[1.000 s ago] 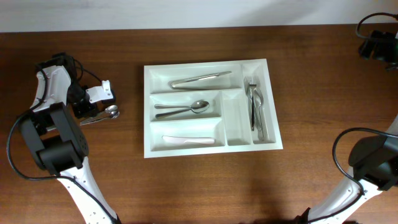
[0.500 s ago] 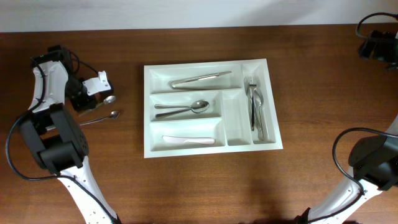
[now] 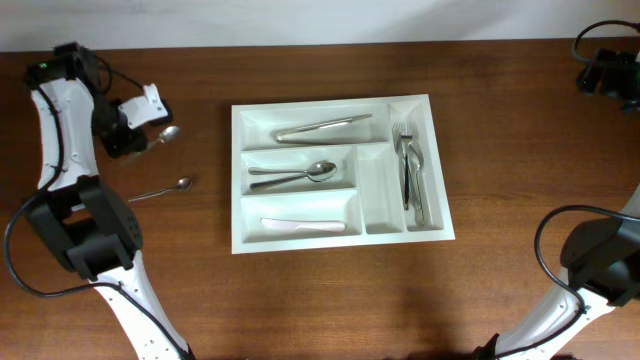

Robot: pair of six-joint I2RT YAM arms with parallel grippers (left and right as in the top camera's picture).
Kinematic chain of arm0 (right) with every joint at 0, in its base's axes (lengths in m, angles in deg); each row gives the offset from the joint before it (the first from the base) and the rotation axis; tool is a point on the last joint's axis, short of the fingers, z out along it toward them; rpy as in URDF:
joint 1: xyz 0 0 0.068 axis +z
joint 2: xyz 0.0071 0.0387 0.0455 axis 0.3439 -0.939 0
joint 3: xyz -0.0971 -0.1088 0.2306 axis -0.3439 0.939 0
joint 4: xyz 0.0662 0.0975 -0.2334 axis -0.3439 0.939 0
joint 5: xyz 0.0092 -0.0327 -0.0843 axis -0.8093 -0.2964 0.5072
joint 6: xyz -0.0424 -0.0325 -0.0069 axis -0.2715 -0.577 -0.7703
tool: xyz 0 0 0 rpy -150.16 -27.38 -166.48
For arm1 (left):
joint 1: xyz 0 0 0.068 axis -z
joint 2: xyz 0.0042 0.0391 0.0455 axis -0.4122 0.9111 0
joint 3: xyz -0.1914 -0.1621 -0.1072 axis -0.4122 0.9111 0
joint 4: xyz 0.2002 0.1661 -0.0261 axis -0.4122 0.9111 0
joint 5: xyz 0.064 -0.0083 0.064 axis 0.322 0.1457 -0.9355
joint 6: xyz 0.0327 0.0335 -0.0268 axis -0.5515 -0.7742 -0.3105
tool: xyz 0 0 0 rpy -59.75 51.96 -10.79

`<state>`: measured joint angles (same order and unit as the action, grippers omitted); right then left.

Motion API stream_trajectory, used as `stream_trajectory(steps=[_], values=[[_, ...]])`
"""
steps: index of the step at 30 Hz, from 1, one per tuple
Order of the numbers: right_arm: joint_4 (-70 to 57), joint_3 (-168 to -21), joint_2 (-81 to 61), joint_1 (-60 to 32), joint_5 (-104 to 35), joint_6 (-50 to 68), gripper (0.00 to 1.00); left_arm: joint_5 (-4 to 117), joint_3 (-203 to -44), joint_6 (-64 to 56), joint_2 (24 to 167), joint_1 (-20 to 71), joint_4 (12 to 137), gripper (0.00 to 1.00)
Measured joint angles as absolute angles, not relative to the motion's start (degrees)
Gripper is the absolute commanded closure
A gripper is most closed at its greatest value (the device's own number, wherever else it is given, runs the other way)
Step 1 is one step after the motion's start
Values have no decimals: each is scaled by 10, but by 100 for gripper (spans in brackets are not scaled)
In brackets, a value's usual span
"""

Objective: Pack container

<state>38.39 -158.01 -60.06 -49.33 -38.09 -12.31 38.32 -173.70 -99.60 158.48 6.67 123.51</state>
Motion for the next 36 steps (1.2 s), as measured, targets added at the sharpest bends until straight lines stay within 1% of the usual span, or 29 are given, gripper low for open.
stream_trajectory(steps=[8, 15, 25, 32, 36], values=[[384, -1580, -601, -493, -381, -123, 1, 419, -1842, -994, 1585, 82, 1293, 98], [384, -1580, -601, -493, -381, -123, 1, 426, -1884, -1008, 1585, 141, 1328, 98], [384, -1580, -601, -493, -381, -123, 1, 430, -1884, -1052, 1585, 292, 1367, 98], [384, -1580, -601, -493, -381, -123, 1, 433, -1879, -1045, 1585, 386, 1368, 98], [384, -1580, -601, -493, -381, -123, 1, 434, -1841, -1038, 1585, 431, 1368, 98]])
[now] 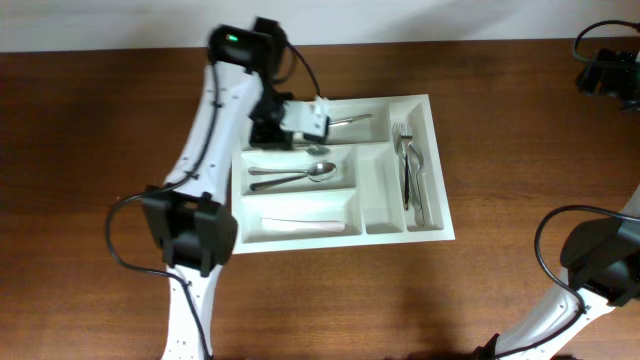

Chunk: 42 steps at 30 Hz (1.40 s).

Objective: Pack container

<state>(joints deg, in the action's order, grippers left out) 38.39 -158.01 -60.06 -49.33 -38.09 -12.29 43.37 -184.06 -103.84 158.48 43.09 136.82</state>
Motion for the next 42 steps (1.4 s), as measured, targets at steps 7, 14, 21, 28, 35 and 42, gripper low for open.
stream_trajectory(steps=[7, 14, 21, 28, 35, 42], values=[[384, -1580, -601, -493, -381, -123, 1, 434, -1761, -1020, 1585, 483, 1368, 98], [384, -1580, -601, -493, -381, -123, 1, 434, -1692, -976, 1585, 494, 1368, 98], [384, -1580, -601, -493, -381, -123, 1, 433, -1634, -961, 1585, 494, 1353, 98], [384, -1580, -601, -493, -381, -123, 1, 423, -1630, -955, 1585, 494, 1334, 83], [384, -1580, -601, -493, -381, -123, 1, 381, -1630, -954, 1585, 494, 1364, 78], [384, -1580, -601, -493, -381, -123, 1, 369, -1636, -928, 1554, 481, 1368, 1]])
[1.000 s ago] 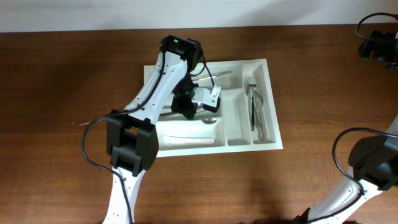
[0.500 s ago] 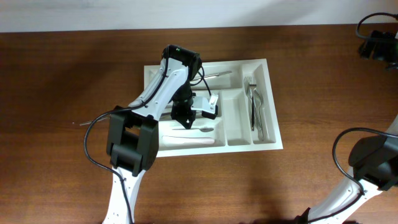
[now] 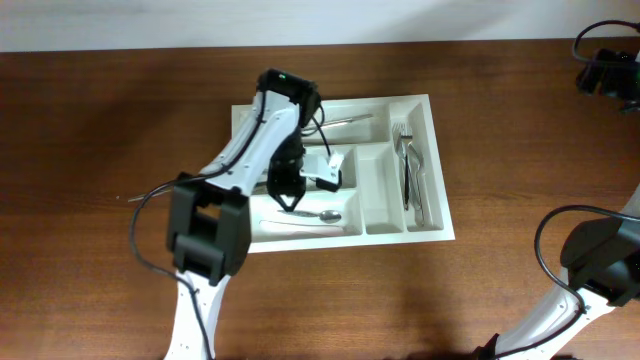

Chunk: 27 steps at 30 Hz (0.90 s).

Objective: Pack container

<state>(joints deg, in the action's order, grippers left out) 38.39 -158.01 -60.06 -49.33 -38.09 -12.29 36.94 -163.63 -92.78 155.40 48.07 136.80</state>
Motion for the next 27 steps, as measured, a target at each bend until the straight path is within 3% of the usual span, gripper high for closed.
stream_trajectory(steps=[6, 12, 19, 27], values=[[384, -1580, -601, -493, -381, -123, 1, 391, -1639, -903, 1401, 401, 1368, 1], [384, -1580, -601, -493, -381, -123, 1, 484, -1662, -885, 1242, 246, 1366, 1], [384, -1580, -601, -493, -381, -123, 1, 500, -1626, -759, 1307, 128, 1273, 0], [384, -1580, -601, -493, -381, -123, 1, 502, -1562, -572, 1480, 120, 1234, 0]])
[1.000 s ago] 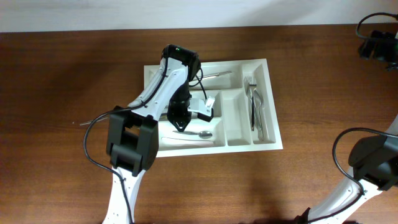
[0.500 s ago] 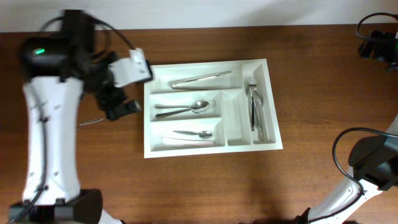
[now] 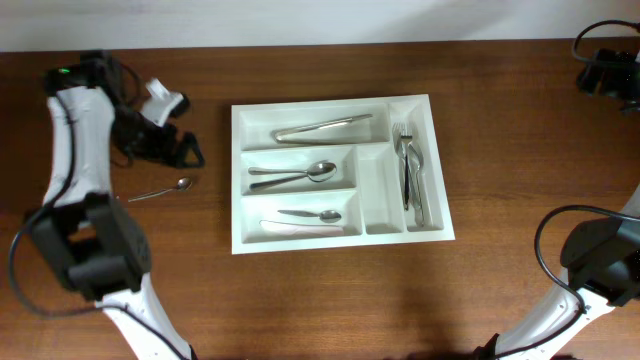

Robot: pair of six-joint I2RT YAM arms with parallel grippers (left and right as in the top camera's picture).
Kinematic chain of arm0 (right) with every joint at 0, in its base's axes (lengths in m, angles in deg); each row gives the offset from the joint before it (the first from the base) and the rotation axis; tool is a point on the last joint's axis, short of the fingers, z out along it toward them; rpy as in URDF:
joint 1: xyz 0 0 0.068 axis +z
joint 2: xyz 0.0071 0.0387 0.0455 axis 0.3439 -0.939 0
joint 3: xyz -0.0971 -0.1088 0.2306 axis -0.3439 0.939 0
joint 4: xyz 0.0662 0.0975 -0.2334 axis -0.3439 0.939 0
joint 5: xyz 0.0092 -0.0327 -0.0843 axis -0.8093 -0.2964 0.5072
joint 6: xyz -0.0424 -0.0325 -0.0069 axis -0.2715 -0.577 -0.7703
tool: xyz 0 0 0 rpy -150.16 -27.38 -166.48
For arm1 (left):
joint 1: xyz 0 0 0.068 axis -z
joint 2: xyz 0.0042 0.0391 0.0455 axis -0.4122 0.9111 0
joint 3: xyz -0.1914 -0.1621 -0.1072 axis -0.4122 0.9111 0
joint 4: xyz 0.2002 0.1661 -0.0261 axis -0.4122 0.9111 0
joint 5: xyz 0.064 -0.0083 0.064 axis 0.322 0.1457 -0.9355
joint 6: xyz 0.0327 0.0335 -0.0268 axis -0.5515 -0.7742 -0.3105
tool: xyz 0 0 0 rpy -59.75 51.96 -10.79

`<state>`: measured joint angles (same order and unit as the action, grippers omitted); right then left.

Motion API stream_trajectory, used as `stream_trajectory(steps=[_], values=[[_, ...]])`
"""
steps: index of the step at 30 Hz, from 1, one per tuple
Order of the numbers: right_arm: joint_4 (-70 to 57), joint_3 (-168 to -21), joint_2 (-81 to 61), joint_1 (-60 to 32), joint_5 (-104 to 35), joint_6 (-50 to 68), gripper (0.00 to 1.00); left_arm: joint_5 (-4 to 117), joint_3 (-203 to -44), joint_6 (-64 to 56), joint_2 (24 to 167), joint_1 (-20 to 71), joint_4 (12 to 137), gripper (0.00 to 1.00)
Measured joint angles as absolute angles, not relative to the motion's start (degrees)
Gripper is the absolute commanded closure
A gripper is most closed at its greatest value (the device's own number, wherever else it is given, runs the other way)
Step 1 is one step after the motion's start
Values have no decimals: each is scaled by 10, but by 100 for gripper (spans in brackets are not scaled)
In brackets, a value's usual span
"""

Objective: Pack container

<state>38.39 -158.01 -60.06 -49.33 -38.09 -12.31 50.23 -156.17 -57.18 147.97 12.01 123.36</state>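
The white cutlery tray (image 3: pixel 442 168) sits mid-table. Its top slot holds a long metal utensil (image 3: pixel 322 127), its middle slot two spoons (image 3: pixel 296 175), and its right slot forks (image 3: pixel 410 170). In its bottom slot lie a white knife (image 3: pixel 300 228) and a small spoon (image 3: pixel 312 214). Another small spoon (image 3: pixel 160 190) lies on the wood left of the tray. My left gripper (image 3: pixel 188 153) hovers just above that spoon, to its upper right, fingers apart and empty. My right gripper (image 3: pixel 606 74) is a dark shape at the top right corner, and its jaws are unreadable.
The left arm's white links (image 3: pixel 70 150) curve down the left side to its base (image 3: pixel 95 250). The right arm's base (image 3: pixel 600 262) and its cable stand at the right edge. The wooden table (image 3: pixel 520 200) runs up to a pale wall at the back.
My left gripper was over the tray's bottom slot beside the small spoon there. It now sits left of the tray near the loose spoon on the table. The small spoon stays in the bottom slot.
My left gripper first held a small spoon at the far left, with a second spoon on the table below. It then stood over the tray's upper left, then over the bottom slot where the spoon lay. Now it is back at the left, empty.
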Motion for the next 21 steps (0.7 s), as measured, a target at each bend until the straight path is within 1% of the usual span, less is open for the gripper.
stream_trajectory(steps=[2, 6, 7, 10, 14, 17, 21], values=[[384, -1580, -601, -493, -381, -123, 1, 494, -1556, -536, 1519, 126, 1223, 2], [384, -1580, -601, -493, -381, -123, 1, 434, -1555, -478, 1567, 143, 1200, 10], [384, -1580, -601, -493, -381, -123, 1, 416, -1555, -468, 1574, 148, 1192, 17], [384, -1580, -601, -493, -381, -123, 1, 373, -1555, -448, 1582, 164, 1166, 21], [384, -1580, -601, -493, -381, -123, 1, 334, -1555, -436, 1584, 182, 1146, 33], [384, -1580, -601, -493, -381, -123, 1, 311, -1555, -433, 1584, 195, 1147, 35], [384, -1580, -601, -493, -381, -123, 1, 263, -1548, -432, 1584, 208, 1140, 35]])
